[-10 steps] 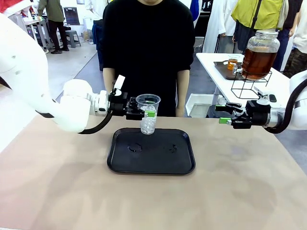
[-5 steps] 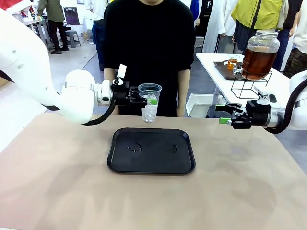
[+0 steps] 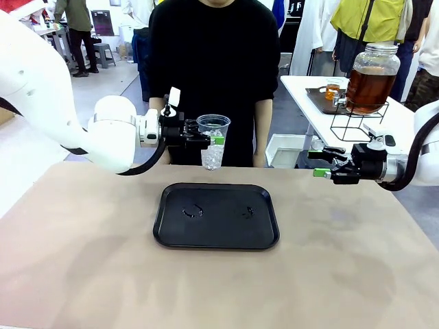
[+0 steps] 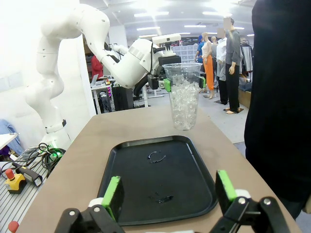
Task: Pour the drink into the iced cup.
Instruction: Open the gripper to release the iced cup you were holding.
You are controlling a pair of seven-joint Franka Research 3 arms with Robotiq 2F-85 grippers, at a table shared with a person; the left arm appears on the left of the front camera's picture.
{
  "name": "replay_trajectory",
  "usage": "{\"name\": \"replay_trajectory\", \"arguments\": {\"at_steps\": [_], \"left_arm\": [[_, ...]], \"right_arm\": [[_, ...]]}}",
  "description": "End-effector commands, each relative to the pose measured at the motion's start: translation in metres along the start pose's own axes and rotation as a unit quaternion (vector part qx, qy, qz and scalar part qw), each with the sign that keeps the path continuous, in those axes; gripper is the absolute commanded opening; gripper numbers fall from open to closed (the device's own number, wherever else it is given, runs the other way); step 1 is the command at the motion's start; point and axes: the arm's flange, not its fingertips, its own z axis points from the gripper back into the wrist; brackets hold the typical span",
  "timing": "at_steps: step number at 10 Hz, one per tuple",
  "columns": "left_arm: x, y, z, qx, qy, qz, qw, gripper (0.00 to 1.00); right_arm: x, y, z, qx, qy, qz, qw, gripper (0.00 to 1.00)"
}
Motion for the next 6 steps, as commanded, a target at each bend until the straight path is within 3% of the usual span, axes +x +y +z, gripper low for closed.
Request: {"name": "replay_trajectory", "arguments": {"at_steps": [1,6], "left_arm": [[0.0027,-0.0014,-0.0002,-0.001,-0.001,-0.003,1.0,0.8],[0.0027,-0.0014,-0.0002,-0.001,-0.001,-0.003,1.0,0.8]], "right_arm": [[0.0026,-0.001,0.0002,-0.002,0.001,0.002,1.0,1.0],[0.0026,-0.001,0.0002,-0.002,0.001,0.002,1.0,1.0]]}}
